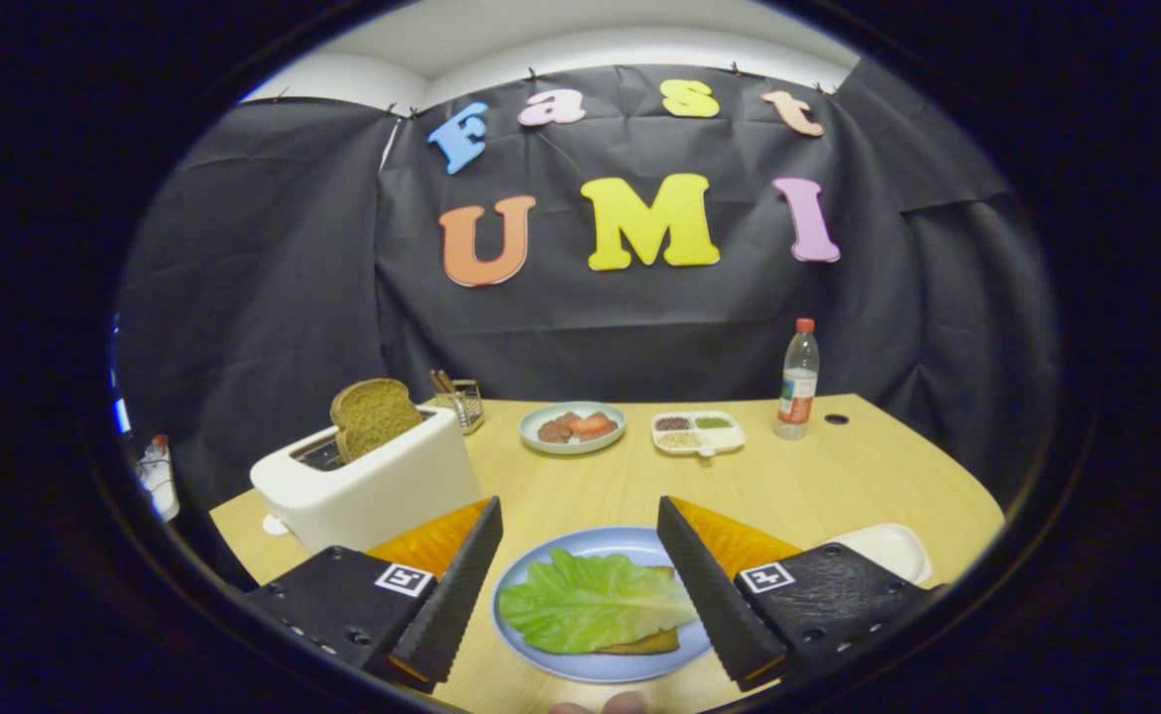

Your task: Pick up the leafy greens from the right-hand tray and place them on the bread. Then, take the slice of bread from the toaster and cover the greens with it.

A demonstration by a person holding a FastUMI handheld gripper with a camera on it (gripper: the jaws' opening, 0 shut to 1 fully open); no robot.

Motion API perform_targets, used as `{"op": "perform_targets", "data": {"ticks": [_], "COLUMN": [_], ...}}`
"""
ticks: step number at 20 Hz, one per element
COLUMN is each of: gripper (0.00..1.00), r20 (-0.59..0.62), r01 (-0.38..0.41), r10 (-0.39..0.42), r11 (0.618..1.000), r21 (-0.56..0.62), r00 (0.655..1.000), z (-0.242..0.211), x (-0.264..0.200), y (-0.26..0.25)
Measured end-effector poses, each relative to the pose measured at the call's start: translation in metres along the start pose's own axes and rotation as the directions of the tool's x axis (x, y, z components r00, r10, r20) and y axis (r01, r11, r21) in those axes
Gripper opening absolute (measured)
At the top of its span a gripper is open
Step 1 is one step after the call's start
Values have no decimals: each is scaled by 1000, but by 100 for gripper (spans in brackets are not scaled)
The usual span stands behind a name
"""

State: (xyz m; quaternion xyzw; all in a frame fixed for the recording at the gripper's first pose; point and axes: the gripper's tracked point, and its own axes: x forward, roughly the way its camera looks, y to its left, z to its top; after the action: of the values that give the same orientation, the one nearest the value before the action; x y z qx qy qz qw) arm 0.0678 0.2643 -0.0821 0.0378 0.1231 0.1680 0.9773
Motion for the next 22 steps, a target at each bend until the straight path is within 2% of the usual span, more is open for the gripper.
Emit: {"op": "perform_targets", "data": {"ticks": [8,17,22], "gripper": [96,96,96], "r20": [93,24,-50], "r01": [7,0,43], "r10": [-7,2,-45], "r11": [1000,998,998], "r21": [-4,-63,-49], "r00": [996,1000,998], "z": [57,51,32], "x": [-7,38,62], "y": [68,166,198]}}
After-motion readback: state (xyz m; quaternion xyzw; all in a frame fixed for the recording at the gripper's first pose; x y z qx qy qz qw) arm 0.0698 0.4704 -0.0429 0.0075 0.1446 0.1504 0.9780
